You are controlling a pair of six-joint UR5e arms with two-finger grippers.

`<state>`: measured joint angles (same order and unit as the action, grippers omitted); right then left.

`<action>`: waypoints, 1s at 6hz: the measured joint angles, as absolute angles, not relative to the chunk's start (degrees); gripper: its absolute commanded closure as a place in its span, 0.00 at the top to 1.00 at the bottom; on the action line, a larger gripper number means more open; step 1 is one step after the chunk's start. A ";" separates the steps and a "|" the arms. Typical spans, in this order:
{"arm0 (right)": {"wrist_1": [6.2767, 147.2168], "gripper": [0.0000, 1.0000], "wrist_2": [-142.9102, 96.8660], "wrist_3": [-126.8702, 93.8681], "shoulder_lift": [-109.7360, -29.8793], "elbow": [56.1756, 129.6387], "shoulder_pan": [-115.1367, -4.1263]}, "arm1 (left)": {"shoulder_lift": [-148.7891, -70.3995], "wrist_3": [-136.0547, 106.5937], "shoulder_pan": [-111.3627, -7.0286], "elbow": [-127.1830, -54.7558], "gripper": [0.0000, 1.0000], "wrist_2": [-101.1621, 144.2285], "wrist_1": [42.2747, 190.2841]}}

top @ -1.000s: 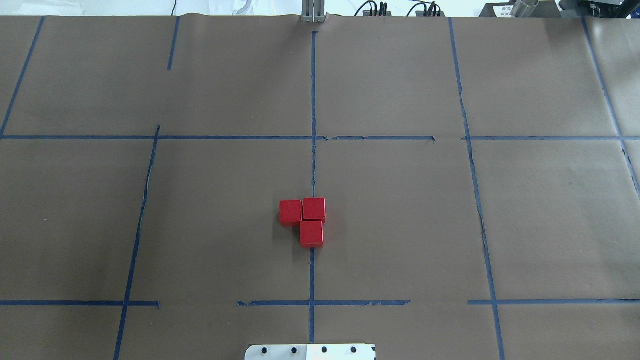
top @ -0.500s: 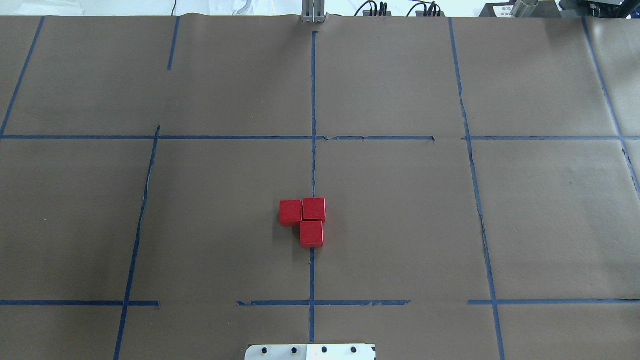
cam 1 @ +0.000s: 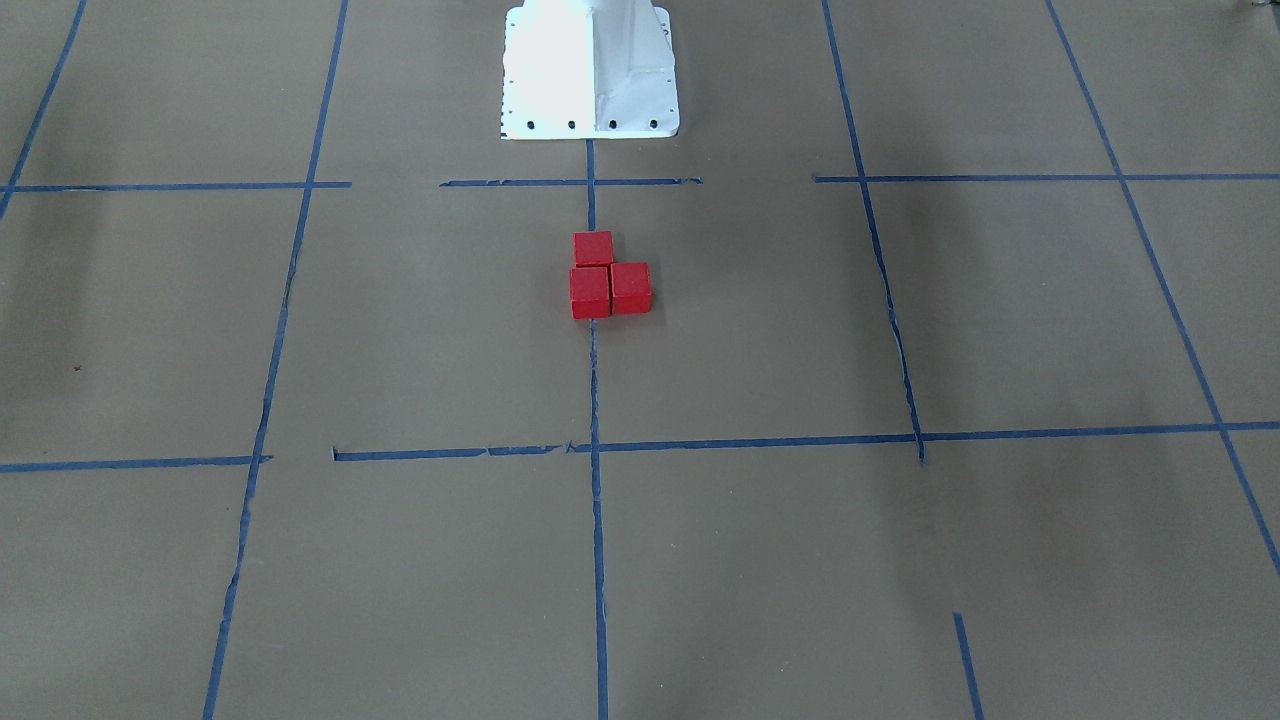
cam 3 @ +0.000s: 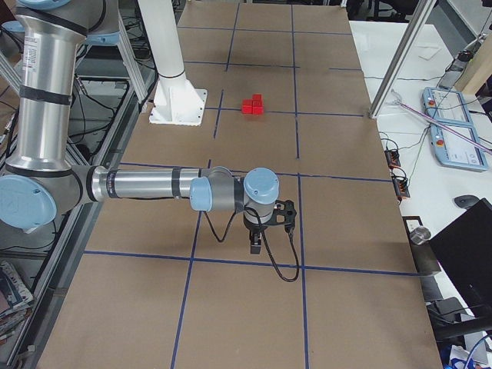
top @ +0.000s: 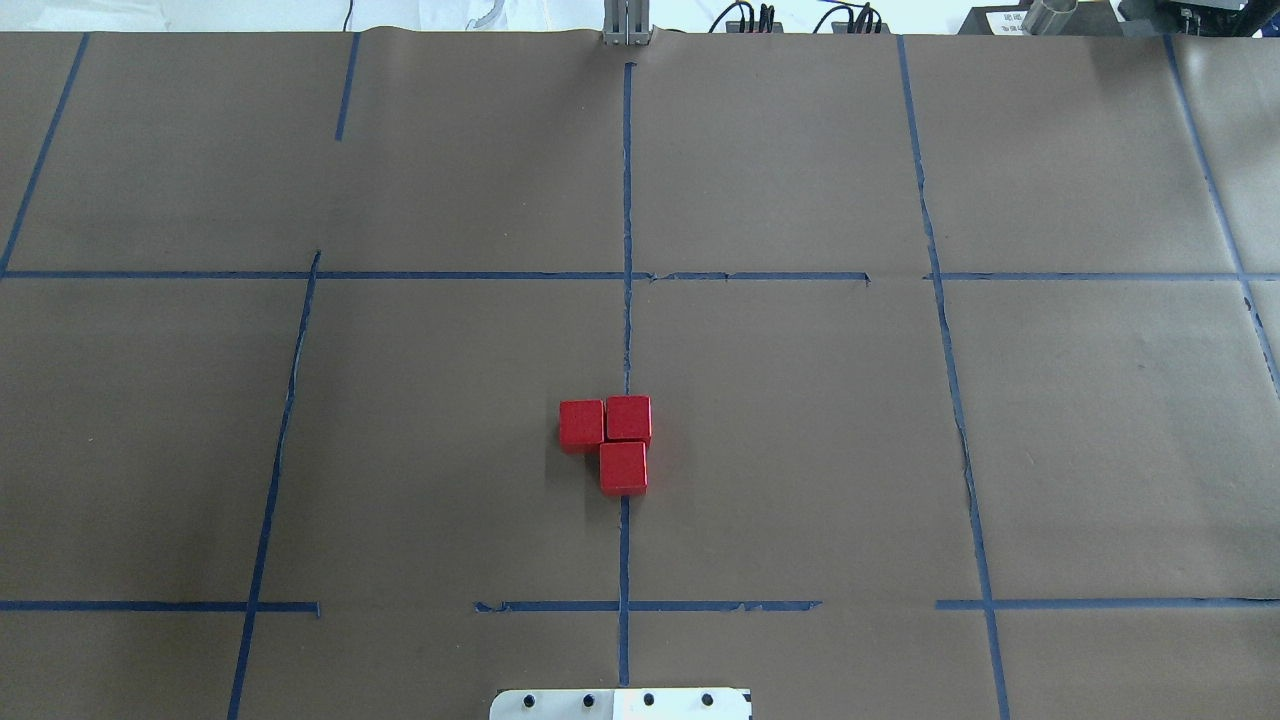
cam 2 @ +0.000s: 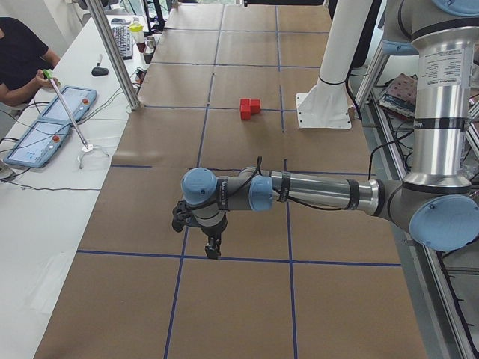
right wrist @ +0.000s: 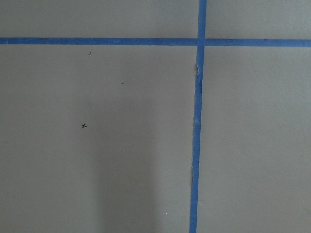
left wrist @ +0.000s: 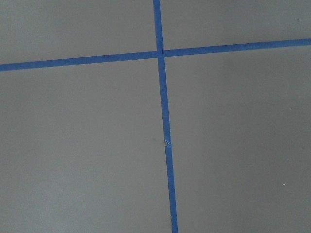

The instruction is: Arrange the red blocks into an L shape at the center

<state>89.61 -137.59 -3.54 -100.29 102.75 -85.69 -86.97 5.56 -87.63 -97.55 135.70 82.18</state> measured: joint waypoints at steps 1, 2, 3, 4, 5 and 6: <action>89.58 1.00 -137.62 -3.50 -100.30 102.79 -85.70 | -86.94 5.54 -87.63 -97.46 1.00 135.70 82.18; 89.54 1.00 -137.73 -3.48 -100.32 102.95 -85.69 | -86.89 5.54 -87.63 -97.33 1.00 135.70 82.20; 89.47 1.00 -137.79 -3.44 -100.32 103.14 -85.69 | -86.83 5.54 -87.63 -97.22 1.00 135.70 82.22; 89.41 1.00 -137.44 -3.23 -100.35 103.22 -85.72 | -86.78 5.54 -87.63 -97.16 1.00 135.70 82.19; 89.42 1.00 -136.42 -2.93 -100.36 103.29 -85.75 | -86.76 5.54 -87.63 -97.13 1.00 135.70 82.20; 89.56 1.00 -135.11 -2.70 -100.40 103.30 -85.77 | -86.75 5.54 -87.63 -97.12 1.00 135.70 82.25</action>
<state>89.56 -135.11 -2.70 -100.40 103.30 -85.77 -86.75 5.54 -87.63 -97.12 135.70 82.25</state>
